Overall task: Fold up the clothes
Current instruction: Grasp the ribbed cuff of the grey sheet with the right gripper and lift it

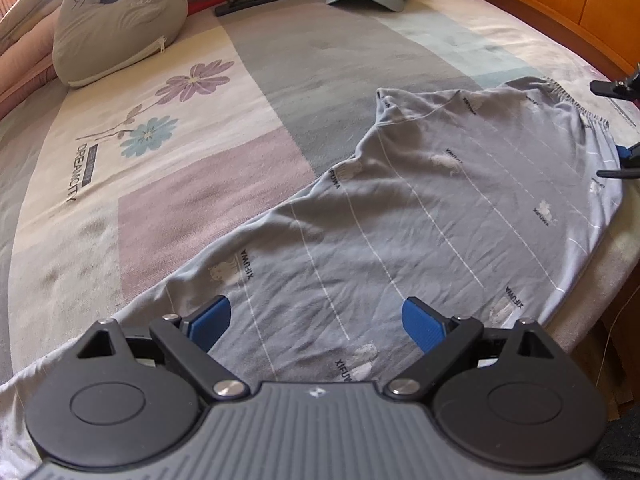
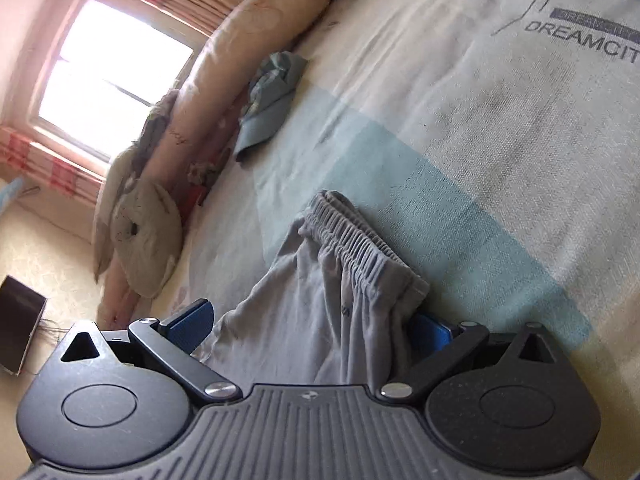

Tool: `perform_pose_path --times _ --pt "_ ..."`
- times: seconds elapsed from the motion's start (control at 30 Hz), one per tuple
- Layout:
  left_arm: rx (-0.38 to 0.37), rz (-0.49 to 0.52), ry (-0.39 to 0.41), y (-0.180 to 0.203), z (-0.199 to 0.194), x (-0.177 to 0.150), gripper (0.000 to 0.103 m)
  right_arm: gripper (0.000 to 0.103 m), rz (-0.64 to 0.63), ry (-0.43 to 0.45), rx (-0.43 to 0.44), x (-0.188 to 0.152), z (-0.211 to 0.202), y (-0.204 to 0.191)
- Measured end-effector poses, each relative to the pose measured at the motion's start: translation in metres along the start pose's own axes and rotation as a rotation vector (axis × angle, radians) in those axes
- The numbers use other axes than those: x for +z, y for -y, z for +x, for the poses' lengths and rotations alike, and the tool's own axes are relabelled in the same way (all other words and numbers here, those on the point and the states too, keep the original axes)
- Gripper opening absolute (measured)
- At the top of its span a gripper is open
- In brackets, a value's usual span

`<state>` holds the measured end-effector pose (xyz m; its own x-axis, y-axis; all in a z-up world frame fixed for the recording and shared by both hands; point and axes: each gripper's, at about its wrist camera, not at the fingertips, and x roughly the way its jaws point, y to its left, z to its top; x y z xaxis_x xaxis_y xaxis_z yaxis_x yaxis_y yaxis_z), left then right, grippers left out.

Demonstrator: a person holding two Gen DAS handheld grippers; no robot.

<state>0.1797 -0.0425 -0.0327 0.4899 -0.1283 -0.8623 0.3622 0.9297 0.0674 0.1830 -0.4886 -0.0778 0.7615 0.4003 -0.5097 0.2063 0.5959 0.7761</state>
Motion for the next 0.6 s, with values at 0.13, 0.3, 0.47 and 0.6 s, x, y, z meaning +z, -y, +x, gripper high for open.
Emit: perform_pose_path --times 0.13,0.3,0.47,0.6 --pt "-0.012 -0.027 0.002 -0.003 -0.001 -0.004 0.093 0.103 -0.028 -0.019 0.034 -0.013 -0.003 -0.001" --pt "-0.019 -0.013 0.013 0.001 0.0 -0.002 0.093 0.103 -0.068 0.063 0.036 -0.007 0.008 -0.001" --pt "-0.03 -0.016 0.027 -0.002 -0.004 -0.006 0.093 0.073 -0.06 0.129 -0.008 -0.013 0.003 0.005" --pt "-0.021 -0.057 0.0 -0.008 0.003 -0.007 0.093 0.012 0.025 0.178 -0.088 -0.02 -0.003 0.027"
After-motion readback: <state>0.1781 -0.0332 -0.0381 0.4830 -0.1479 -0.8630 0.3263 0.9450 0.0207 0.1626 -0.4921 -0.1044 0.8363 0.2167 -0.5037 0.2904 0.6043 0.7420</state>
